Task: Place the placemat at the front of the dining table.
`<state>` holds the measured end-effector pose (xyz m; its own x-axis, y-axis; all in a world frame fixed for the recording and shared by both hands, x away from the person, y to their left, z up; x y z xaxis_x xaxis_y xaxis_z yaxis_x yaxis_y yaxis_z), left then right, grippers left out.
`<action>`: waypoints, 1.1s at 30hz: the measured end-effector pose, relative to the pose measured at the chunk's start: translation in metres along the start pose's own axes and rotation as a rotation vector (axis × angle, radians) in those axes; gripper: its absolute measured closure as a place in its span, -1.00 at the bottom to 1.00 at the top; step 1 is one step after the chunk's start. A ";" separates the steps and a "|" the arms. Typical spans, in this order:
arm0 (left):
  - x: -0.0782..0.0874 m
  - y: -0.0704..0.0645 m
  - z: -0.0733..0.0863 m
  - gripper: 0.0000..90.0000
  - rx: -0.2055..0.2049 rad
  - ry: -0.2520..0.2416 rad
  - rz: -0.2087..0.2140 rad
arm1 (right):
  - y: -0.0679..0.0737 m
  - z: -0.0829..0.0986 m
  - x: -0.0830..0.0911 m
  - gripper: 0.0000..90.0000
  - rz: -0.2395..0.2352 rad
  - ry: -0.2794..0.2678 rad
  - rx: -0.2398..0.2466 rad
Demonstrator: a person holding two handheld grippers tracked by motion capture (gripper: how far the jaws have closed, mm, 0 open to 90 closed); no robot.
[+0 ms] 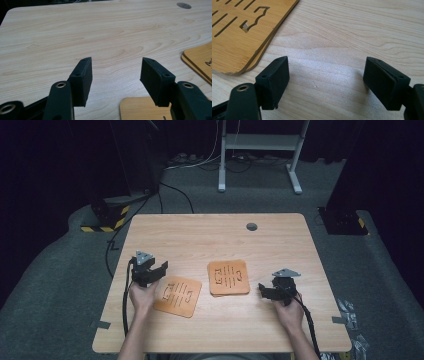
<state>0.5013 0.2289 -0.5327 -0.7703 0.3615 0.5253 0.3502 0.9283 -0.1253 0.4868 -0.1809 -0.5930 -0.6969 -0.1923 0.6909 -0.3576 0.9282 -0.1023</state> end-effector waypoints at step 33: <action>-0.010 0.030 0.035 -0.07 0.045 0.063 -0.087 | 0.000 0.000 0.000 -0.54 0.001 0.000 -0.001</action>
<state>0.5013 0.2563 -0.5713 -0.7614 0.2743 0.5873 0.2577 0.9595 -0.1140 0.4868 -0.1809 -0.5930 -0.6975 -0.1914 0.6905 -0.3565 0.9287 -0.1027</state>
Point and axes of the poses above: each handheld gripper's, and its own axes: x roughly backward along the jaws, z roughly out of its underside, y roughly to its left, the point moved 10 cm from there along -x, roughly forward along the jaws, and after that the axes turned 7 degrees about z, right-handed, at the moved point
